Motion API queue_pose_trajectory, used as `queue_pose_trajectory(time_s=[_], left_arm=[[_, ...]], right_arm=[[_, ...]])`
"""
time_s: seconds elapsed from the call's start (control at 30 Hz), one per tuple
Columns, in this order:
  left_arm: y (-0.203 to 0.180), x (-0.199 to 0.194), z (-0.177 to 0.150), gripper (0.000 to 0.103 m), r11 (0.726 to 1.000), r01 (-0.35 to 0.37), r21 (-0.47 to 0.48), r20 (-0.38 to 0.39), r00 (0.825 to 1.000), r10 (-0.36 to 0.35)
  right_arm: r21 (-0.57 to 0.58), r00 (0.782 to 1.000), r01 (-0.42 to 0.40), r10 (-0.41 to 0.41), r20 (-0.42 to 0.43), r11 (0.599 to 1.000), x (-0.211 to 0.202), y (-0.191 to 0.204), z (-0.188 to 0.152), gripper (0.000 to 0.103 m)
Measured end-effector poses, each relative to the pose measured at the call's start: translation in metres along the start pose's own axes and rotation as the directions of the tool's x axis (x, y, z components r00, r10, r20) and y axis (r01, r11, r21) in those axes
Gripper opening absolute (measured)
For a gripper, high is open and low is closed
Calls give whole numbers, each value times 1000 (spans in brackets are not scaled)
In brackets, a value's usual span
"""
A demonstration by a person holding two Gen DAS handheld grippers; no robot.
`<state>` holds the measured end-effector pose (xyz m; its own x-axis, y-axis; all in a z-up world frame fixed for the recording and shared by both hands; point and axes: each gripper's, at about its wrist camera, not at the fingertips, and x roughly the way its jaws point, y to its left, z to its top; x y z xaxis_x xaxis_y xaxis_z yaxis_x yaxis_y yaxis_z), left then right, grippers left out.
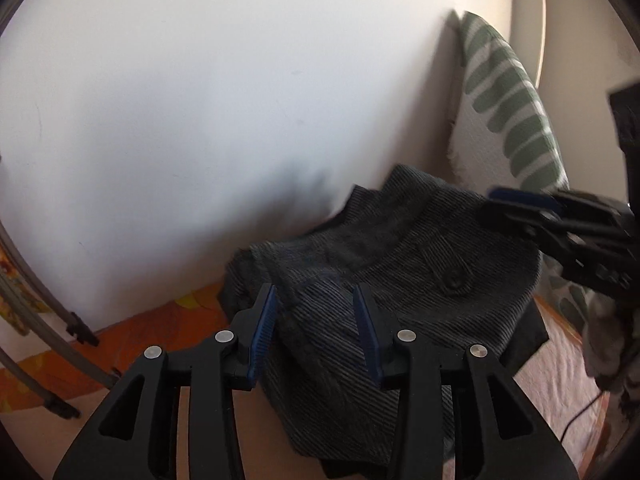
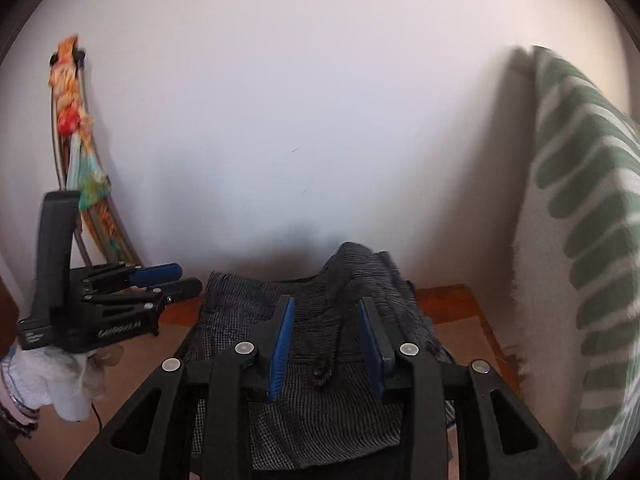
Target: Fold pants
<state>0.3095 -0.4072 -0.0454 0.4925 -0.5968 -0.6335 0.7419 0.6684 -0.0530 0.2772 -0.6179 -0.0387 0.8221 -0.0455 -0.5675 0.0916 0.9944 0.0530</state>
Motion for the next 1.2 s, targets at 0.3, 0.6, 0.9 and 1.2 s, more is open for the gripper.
queue_pose_trajectory(time_s=[0.3, 0.6, 0.9, 1.2], left_arm=[[4, 39, -41, 41, 997, 34, 70, -77, 997, -29], [17, 7, -48, 40, 999, -35, 21, -73, 997, 37], [0, -92, -43, 45, 997, -62, -38, -10, 998, 62], [-42, -216, -57, 73, 991, -120, -65, 118, 985, 127]], right_arm=[[63, 981, 131, -120, -156, 989, 71, -67, -20, 13], [214, 993, 75, -53, -105, 974, 65, -101, -42, 14], [213, 999, 51, -48, -18, 976, -47, -70, -39, 29], [188, 997, 52, -61, 40, 981, -165, -5, -62, 57]])
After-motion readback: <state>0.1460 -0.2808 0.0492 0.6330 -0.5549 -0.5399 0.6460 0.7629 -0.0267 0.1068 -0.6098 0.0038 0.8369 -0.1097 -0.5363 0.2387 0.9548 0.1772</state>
